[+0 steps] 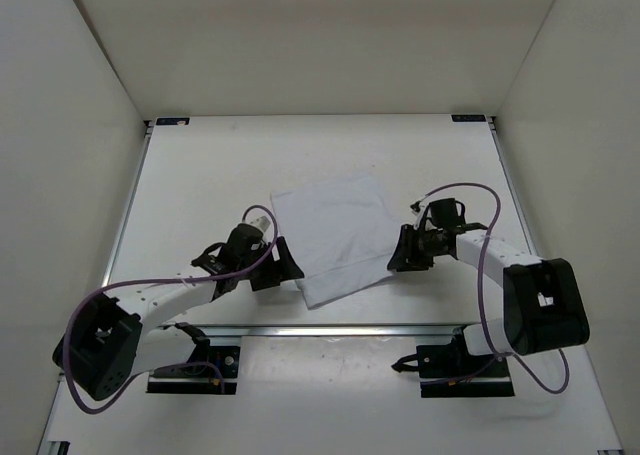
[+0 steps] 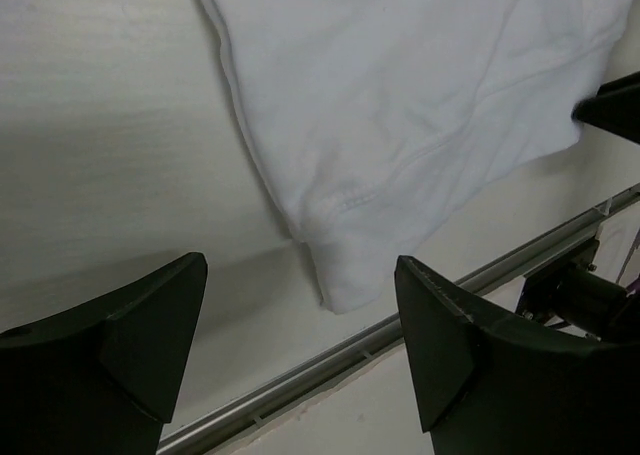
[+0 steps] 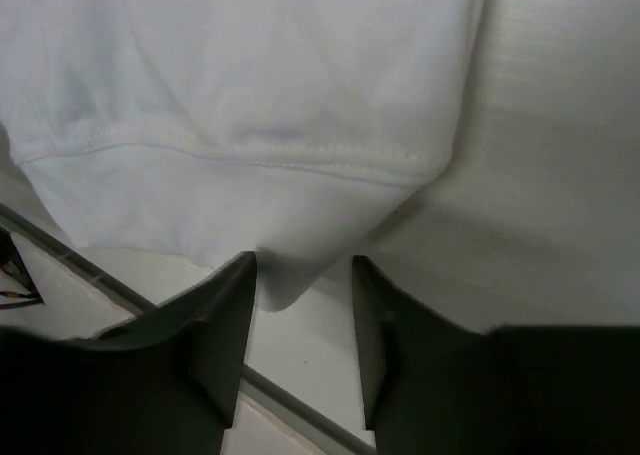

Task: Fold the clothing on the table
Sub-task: Flatten the skirt out

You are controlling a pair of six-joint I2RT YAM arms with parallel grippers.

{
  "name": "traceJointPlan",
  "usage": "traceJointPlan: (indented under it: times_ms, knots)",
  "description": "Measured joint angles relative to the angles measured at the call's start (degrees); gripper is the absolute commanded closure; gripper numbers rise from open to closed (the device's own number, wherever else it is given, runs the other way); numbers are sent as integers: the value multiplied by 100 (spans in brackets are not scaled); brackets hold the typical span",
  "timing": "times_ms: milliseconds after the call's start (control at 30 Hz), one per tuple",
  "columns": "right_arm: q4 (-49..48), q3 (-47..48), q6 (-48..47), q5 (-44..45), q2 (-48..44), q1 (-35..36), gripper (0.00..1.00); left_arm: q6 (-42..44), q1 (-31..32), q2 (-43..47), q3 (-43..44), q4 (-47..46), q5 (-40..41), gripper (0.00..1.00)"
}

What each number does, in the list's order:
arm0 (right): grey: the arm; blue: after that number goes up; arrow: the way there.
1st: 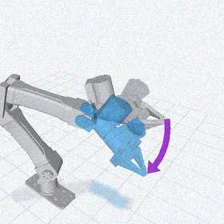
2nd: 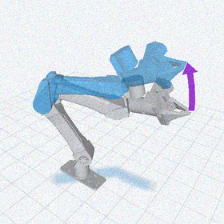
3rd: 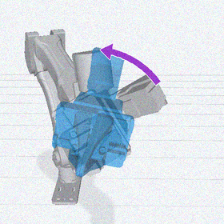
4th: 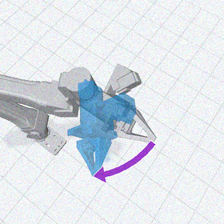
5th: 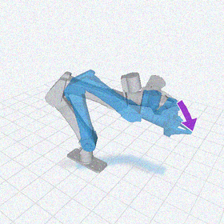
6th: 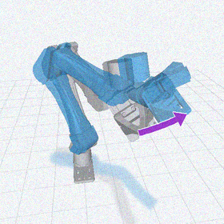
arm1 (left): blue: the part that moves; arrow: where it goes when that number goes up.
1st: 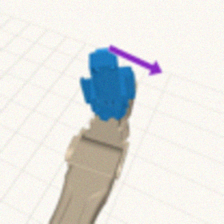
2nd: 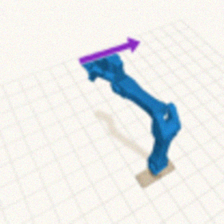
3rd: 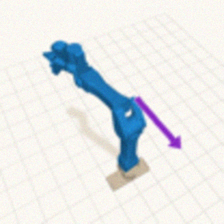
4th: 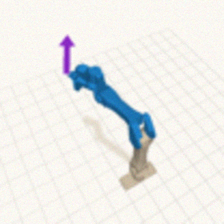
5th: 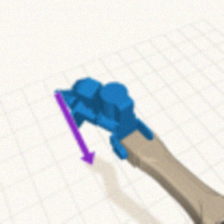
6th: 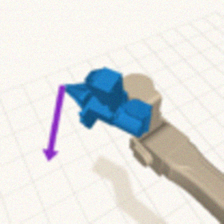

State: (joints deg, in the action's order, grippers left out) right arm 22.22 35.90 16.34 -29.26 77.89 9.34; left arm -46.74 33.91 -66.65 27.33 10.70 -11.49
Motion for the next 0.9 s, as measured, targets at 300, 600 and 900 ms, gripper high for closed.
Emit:
traceJointPlan:
  times_ms: [300,600,900]
  knots:
    - [-586,76,518,-76,686,693,98,-669,629,-90,-459,-645,-33,14]
    - [-940,509,1005,-234,1082,1344,61,-1010,516,42,-529,-468,739,39]
    - [-916,216,1049,-203,321,461,16,-949,-28,313,-627,-83,1008,80]
